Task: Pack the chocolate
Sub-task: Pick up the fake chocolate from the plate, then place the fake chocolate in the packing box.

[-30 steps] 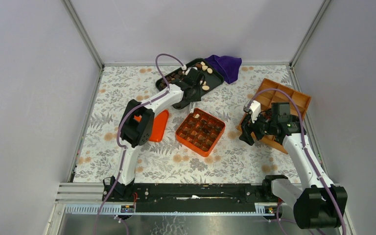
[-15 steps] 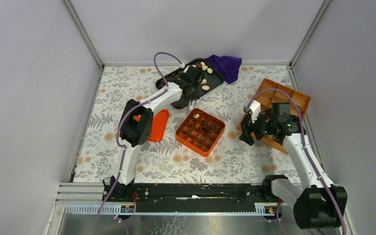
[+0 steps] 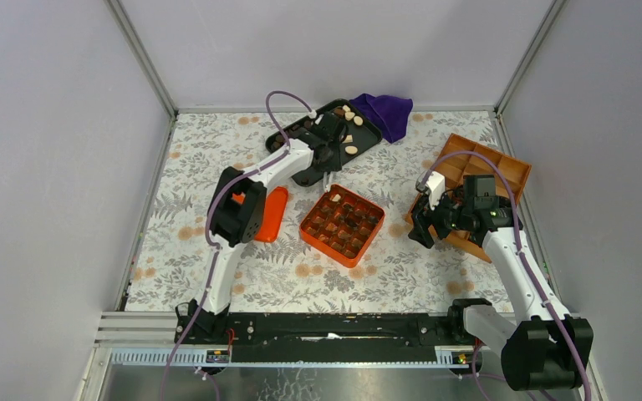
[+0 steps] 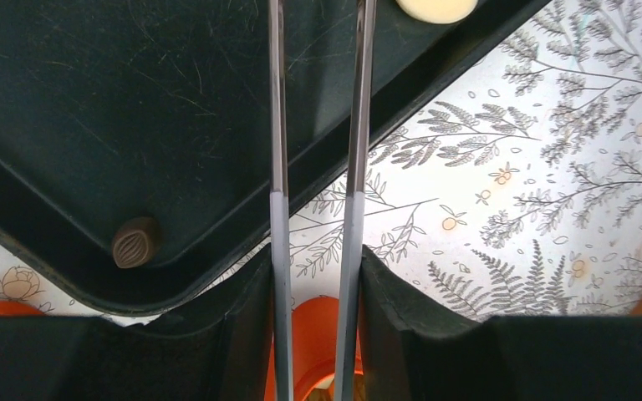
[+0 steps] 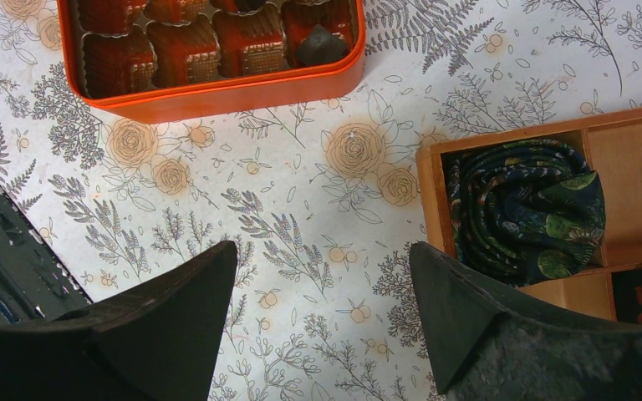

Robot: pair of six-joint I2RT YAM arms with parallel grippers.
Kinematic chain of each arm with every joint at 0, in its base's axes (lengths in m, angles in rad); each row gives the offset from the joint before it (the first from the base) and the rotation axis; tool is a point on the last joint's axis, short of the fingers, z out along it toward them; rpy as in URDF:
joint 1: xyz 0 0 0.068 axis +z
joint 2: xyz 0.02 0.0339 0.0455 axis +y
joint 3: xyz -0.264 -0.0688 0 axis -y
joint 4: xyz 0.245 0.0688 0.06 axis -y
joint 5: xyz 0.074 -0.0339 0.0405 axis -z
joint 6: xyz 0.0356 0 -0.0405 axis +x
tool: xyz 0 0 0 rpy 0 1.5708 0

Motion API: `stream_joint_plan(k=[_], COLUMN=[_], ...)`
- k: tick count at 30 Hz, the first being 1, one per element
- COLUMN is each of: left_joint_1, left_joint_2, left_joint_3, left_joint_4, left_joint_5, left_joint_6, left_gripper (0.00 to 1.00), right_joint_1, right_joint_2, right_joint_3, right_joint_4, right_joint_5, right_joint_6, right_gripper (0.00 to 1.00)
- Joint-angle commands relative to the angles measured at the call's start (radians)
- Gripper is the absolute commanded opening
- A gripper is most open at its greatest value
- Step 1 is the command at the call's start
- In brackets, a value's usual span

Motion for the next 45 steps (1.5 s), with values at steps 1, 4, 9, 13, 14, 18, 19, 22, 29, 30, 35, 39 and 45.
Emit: stream_joint_plan(k=[1, 4, 9, 13, 14, 18, 19, 22, 29, 30, 35, 39, 45], left_joint_1=[0.007, 0.008, 0.007, 0.007, 0.007, 0.007, 0.008, 0.007, 0.008, 0.008, -0.005, -0.075, -0.253], left_joint_2=[0.026, 0.044, 0.058, 0.048, 0.042, -0.021, -0.049, -0.156, -0.336, -0.365, -0.557, -0.739, -1.013], left_joint_3=[0.066, 0.099, 0.129, 0.135, 0.134, 0.093, 0.065, -0.045, -0.227, -0.26, -0.458, -0.621, -0.862], left_joint_4=[-0.023, -0.045, -0.057, -0.057, -0.057, -0.03, -0.008, 0.071, 0.168, 0.184, 0.252, 0.283, 0.285], left_joint_5=[-0.007, -0.02, -0.031, -0.022, -0.02, -0.008, -0.008, -0.008, 0.054, 0.07, 0.165, 0.202, 0.155], left_joint_6=[-0.005, -0.001, 0.008, 0.019, 0.024, 0.06, 0.071, 0.096, 0.129, 0.129, 0.099, 0.081, 0.005], left_gripper=[0.42, 0.42, 0.35, 0.09, 0.05, 0.0, 0.0, 0.0, 0.0, 0.0, 0.0, 0.0, 0.0], right_joint_1=[0.008, 0.007, 0.007, 0.008, 0.007, 0.008, 0.007, 0.007, 0.007, 0.007, 0.007, 0.007, 0.007], right_joint_2=[-0.016, -0.017, -0.019, -0.02, -0.02, -0.02, -0.02, -0.019, -0.02, -0.02, -0.024, -0.029, -0.036], right_joint_3=[0.008, 0.007, 0.007, 0.007, 0.007, 0.006, 0.006, 0.006, 0.006, 0.006, 0.006, 0.007, 0.003], right_joint_4=[0.008, 0.008, 0.007, 0.007, 0.006, 0.005, 0.005, 0.005, 0.001, 0.001, -0.005, -0.012, -0.014], right_joint_5=[-0.016, -0.017, -0.018, -0.019, -0.018, -0.018, -0.018, -0.018, -0.018, -0.018, -0.027, -0.043, -0.052], right_joint_6=[-0.017, -0.017, -0.018, -0.018, -0.018, -0.018, -0.02, -0.02, -0.02, -0.02, -0.023, -0.031, -0.037], right_gripper=[0.83, 0.83, 0.83, 0.83, 0.83, 0.83, 0.83, 0.83, 0.83, 0.83, 0.83, 0.83, 0.83])
